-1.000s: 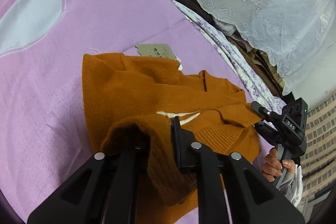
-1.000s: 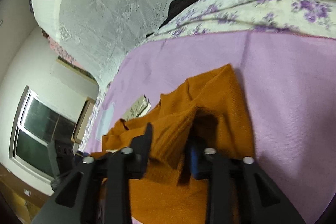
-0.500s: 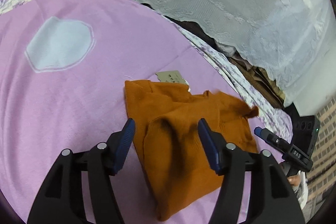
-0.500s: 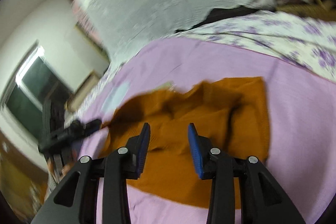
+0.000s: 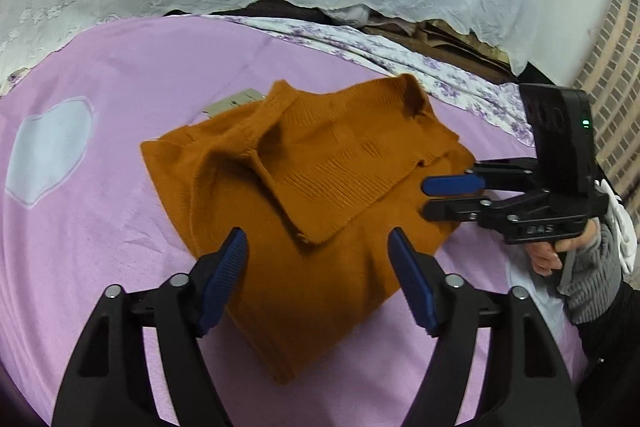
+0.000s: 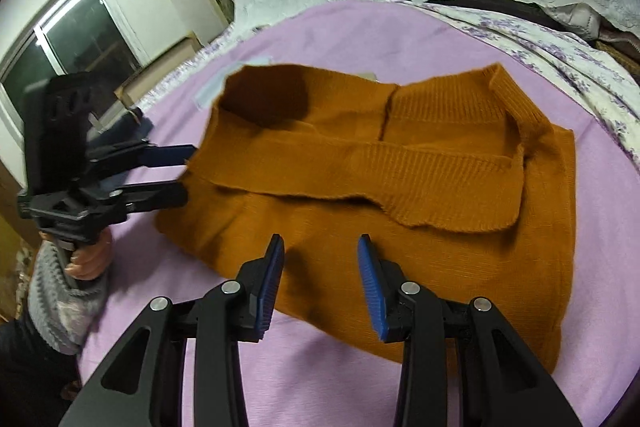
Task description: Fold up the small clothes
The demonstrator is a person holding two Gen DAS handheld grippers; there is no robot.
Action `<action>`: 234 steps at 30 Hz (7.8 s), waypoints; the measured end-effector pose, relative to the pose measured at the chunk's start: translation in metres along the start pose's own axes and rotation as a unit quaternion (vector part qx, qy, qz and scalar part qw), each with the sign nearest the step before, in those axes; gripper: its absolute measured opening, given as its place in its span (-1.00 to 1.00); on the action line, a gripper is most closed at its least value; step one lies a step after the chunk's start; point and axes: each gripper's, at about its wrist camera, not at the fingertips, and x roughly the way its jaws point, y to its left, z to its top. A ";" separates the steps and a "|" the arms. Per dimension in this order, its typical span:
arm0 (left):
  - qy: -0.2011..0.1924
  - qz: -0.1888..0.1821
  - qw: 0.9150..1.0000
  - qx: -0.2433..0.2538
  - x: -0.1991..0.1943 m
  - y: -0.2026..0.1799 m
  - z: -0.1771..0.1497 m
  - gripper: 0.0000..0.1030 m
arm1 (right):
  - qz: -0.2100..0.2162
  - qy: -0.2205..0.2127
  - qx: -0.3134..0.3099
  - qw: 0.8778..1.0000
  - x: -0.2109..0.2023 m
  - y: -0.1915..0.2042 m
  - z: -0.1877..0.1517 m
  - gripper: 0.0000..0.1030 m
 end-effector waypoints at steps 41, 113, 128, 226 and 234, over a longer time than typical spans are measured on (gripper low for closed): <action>-0.073 0.168 0.968 -0.171 0.019 0.048 0.035 0.91 | -0.079 -0.155 0.213 0.962 -0.018 -0.100 0.033 -0.62; -0.019 0.235 0.926 -0.296 0.020 -0.018 -0.012 0.91 | 0.013 -0.233 0.394 0.889 -0.065 -0.103 -0.112 0.30; -0.006 0.311 0.923 -0.228 0.052 -0.025 -0.012 0.92 | -0.014 -0.149 0.404 0.903 -0.060 -0.074 -0.110 0.32; -0.043 0.346 0.924 -0.160 -0.018 0.022 -0.010 0.91 | -0.068 -0.238 0.410 0.878 -0.021 -0.084 -0.062 -0.63; -0.046 0.346 0.922 -0.166 -0.022 0.025 -0.010 0.91 | -0.092 -0.251 0.365 0.892 -0.030 -0.065 -0.049 -0.67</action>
